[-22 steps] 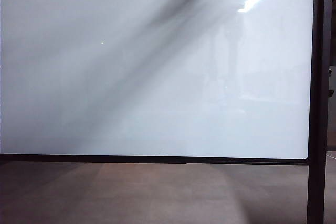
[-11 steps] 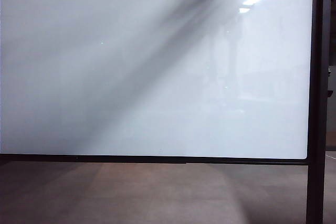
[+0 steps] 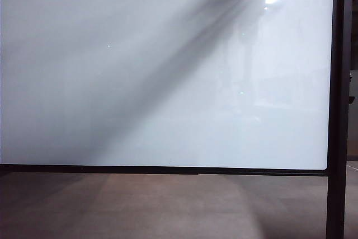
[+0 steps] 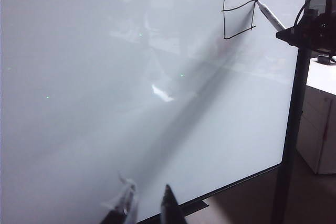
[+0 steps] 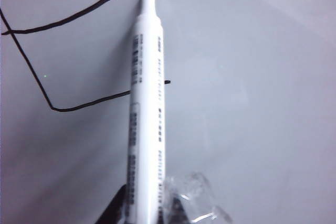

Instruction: Reach to the right to find the marker pen, pick it up, and write the number 8 on the whiteboard.

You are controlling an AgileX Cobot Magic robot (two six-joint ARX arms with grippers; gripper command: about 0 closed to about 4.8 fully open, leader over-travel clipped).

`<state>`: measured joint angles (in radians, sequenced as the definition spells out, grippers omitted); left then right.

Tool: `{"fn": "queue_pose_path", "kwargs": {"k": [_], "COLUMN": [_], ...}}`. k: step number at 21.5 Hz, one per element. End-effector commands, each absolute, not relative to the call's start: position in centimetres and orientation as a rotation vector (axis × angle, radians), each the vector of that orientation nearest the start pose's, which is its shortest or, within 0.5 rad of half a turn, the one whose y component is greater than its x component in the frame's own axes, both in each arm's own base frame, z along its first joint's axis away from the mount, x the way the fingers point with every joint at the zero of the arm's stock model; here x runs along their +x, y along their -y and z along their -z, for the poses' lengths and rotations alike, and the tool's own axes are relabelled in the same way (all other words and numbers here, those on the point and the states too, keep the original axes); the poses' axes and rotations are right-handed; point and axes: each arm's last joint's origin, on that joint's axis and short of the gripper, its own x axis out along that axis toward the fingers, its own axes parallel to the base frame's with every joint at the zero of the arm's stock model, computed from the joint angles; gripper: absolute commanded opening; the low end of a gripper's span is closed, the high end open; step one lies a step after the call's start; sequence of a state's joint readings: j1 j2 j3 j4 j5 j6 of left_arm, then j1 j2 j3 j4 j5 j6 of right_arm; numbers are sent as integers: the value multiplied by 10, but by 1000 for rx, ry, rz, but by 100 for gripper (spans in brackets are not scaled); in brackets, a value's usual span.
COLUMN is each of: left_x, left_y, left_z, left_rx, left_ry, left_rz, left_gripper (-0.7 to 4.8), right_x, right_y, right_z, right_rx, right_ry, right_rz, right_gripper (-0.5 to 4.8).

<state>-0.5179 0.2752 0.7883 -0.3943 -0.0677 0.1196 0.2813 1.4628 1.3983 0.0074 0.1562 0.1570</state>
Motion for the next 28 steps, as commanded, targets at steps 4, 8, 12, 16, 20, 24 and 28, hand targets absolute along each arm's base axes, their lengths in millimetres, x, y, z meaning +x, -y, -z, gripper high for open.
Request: {"fn": "queue_pose_path", "kwargs": {"k": [4, 8, 12, 16, 20, 24, 28], "left_x": [40, 40, 40, 34, 29, 21, 18], "left_y": [20, 20, 20, 17, 13, 7, 4], "left_z": [-361, -361, -361, -362, -362, -359, -341], "left_rx": [83, 83, 83, 76, 71, 69, 81], "left_ry": [153, 153, 154, 178, 201, 242, 285], "left_rz": [440, 441, 439, 441, 409, 326, 221], "left_gripper": [66, 66, 66, 66, 66, 66, 66], "right_x": [304, 284, 259, 227, 198, 178, 162], "right_y": [-93, -89, -86, -94, -93, -94, -89], "right_z": [-419, -432, -442, -448, -453, -454, -449], "right_rx": [148, 147, 162, 172, 186, 183, 172], "right_ry": [-21, 6, 28, 73, 118, 147, 162], "right_rz": [-144, -152, -221, -298, -350, -365, -352], "right_gripper": [-7, -7, -7, -7, -7, -7, -7]}}
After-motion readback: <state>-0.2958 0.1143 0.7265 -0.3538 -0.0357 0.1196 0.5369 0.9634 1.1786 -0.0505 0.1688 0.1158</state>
